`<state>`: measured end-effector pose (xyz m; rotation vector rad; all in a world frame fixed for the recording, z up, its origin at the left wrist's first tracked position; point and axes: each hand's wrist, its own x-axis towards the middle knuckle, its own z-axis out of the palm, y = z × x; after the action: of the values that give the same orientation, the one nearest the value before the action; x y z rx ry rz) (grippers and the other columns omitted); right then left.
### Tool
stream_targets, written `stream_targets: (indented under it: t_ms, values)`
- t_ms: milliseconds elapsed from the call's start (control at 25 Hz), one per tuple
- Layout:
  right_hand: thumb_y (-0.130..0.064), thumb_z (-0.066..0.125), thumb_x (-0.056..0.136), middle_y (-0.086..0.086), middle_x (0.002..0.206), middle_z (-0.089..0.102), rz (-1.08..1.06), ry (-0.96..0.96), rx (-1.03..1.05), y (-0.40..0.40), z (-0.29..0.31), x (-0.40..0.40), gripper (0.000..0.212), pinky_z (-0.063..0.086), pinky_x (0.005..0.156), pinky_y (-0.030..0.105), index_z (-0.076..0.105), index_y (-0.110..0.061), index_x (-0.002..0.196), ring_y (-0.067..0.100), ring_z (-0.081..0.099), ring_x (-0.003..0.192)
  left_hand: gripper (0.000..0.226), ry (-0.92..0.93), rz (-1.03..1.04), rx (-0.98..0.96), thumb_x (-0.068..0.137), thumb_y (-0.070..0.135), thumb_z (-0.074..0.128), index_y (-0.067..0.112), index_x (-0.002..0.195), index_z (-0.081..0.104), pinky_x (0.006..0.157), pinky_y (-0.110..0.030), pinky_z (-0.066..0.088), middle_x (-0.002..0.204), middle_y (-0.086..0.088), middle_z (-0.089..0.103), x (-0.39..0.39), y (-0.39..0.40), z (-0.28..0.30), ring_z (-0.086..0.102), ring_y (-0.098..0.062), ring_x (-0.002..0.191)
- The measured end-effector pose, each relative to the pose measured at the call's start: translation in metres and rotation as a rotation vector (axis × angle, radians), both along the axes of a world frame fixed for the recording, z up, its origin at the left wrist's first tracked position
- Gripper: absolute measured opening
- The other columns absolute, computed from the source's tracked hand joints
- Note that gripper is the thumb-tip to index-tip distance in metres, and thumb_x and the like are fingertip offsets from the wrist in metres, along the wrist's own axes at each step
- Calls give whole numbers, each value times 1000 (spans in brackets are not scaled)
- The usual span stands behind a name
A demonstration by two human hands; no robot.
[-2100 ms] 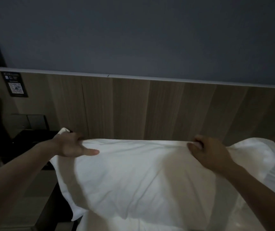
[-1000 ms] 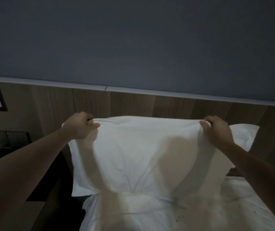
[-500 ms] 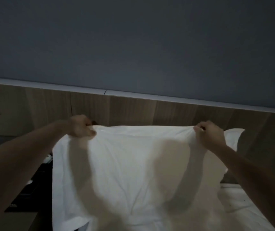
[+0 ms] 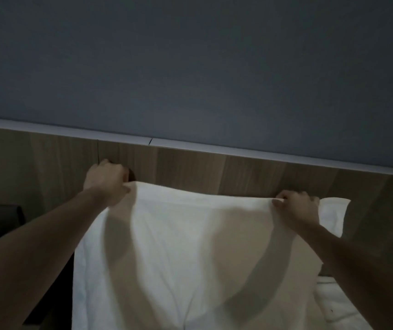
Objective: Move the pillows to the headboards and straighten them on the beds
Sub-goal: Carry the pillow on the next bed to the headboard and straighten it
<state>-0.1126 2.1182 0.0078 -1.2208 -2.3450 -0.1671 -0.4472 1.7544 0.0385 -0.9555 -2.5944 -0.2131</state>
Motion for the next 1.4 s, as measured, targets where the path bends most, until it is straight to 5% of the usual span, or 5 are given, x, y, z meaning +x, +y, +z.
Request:
stream_targets:
  t_ms: [280, 560, 760, 1040, 1400]
  values:
    - [-31, 66, 94, 9, 141, 59, -32, 366, -13, 3, -30, 64, 45, 39, 108, 55, 58, -19, 136, 38, 49, 132, 31, 37, -227, 151, 80, 41, 70, 25, 105, 61, 81, -42, 45, 108, -2, 59, 44, 3, -36, 60, -29, 97]
    - [-45, 72, 90, 13, 165, 36, -164, 834, -615, 30, -39, 87, 93, 35, 122, 53, 22, -12, 161, 40, 39, 149, 55, -220, -347, 90, 88, 48, 64, 30, 138, 50, 85, -36, 52, 140, 6, 43, 98, 19, -62, 62, -24, 116]
    - [-41, 91, 72, 16, 161, 41, -243, 785, -687, 42, -25, 77, 121, 41, 116, 56, 13, -22, 163, 44, 44, 144, 69, -260, -235, 70, 87, 51, 67, 25, 146, 42, 86, -38, 56, 152, 0, 33, 80, 22, -62, 64, -28, 116]
    - [-26, 90, 77, 7, 84, 74, -56, 639, -449, 44, -7, 78, 20, 51, 73, 32, 74, -16, 85, 31, 73, 91, 89, -294, -203, -60, 73, 50, 74, 28, 150, 34, 88, -37, 56, 150, 4, 36, 67, 31, -67, 66, -26, 113]
    - [-40, 81, 81, -3, 73, 72, 84, 353, -256, 51, 10, 93, 24, 55, 65, 36, 66, -24, 71, 19, 69, 73, 20, -281, -176, 3, 88, 42, 59, 32, 96, 74, 71, -32, 56, 83, 8, 70, 56, 43, -46, 67, -18, 79]
